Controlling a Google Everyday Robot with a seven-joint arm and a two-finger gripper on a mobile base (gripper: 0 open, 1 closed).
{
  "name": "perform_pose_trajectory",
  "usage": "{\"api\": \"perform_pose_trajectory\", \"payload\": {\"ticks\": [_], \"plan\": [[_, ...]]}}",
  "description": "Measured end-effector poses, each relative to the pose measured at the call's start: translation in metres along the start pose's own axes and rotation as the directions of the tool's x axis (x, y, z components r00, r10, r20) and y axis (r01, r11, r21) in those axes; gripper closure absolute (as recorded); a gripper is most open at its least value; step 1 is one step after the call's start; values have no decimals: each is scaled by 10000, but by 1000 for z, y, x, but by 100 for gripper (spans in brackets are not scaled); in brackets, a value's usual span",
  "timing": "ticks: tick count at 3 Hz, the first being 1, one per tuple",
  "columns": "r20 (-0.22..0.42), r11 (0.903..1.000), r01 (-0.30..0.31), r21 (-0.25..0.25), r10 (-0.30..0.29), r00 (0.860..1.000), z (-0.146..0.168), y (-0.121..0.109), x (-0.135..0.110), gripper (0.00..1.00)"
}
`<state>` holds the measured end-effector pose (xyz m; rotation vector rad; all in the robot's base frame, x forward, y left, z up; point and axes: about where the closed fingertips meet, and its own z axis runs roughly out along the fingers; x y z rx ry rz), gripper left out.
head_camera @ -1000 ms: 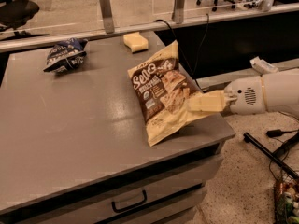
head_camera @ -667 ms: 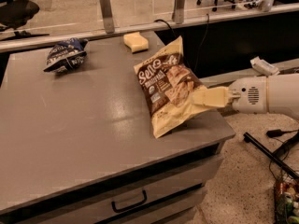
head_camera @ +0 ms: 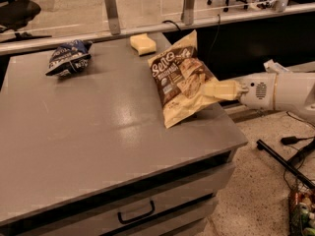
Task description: Move brown chip bag near sponge
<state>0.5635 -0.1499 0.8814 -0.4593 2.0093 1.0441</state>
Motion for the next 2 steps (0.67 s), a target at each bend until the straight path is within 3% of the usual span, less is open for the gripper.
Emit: {"api": "perform_pose_trajectory", "payload": {"ticks": [2], "plan": [[197,9989,100,455,-109,9997,23,-43,-26,100]]}}
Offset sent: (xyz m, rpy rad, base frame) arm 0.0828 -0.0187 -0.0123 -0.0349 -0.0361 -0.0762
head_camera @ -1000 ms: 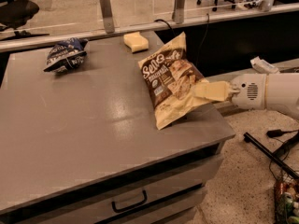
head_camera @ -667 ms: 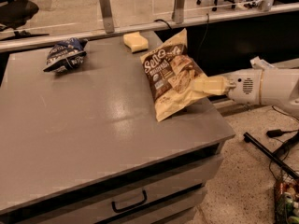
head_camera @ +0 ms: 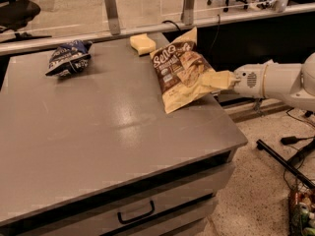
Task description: Move brown chip bag near sponge
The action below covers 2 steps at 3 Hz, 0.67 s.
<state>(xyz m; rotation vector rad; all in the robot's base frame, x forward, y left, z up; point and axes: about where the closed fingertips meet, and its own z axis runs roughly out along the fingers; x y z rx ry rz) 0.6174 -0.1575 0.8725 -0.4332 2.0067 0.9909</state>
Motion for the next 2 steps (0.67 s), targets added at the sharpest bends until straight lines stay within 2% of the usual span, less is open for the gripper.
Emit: {"api": "perform_pose_trajectory", "payload": {"ticks": [1,2], "plan": [[26,9997,128,209,-129,9999,9,-14,-10,100],[-64,9992,303,251,-301,9995,14,-21,-16,84]]}}
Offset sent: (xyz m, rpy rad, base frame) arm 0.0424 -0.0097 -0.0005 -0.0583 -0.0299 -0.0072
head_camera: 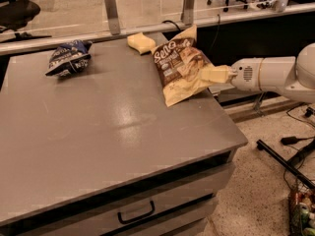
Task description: Move brown chip bag near sponge
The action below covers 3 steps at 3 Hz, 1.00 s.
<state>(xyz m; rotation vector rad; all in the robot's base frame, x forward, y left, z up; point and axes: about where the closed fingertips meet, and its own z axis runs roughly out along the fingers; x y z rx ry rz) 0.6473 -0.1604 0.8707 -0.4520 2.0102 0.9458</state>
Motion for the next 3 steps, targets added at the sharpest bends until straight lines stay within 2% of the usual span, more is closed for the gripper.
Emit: {"api": "perform_pose_trajectory", "payload": {"ticks": [3], "plan": [[-55,9999,11,-122,-12,10000,7,5,1,14]]}}
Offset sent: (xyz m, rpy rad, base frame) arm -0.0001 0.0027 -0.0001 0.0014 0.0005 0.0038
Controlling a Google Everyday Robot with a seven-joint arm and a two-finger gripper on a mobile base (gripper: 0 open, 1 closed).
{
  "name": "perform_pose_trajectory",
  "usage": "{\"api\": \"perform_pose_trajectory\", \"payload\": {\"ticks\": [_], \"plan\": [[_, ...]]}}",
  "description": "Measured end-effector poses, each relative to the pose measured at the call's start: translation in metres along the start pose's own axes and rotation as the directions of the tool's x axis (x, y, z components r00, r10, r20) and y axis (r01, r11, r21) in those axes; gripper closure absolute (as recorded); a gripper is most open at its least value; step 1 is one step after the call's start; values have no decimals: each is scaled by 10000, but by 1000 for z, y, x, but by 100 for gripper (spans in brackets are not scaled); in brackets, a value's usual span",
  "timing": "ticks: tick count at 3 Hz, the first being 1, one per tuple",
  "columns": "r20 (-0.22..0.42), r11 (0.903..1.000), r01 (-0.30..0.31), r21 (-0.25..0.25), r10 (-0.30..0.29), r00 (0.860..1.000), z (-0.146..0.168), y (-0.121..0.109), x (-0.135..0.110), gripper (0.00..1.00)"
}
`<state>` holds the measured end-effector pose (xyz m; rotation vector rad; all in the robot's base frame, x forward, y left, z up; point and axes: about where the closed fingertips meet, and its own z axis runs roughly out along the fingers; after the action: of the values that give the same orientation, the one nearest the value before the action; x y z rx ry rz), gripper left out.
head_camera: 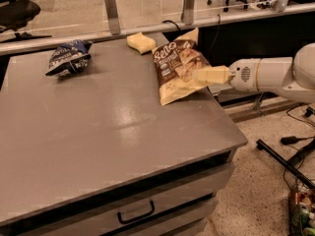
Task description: Move brown chip bag near sponge
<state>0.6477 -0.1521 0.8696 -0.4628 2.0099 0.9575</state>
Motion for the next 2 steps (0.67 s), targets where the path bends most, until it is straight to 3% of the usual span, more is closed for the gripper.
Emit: {"api": "perform_pose_trajectory", "payload": {"ticks": [1,2], "plan": [[-21,10000,6,-38,-6,10000,2,1,0,0],[-337,9986,500,143,-495,9982,2,13,-7,0]]}}
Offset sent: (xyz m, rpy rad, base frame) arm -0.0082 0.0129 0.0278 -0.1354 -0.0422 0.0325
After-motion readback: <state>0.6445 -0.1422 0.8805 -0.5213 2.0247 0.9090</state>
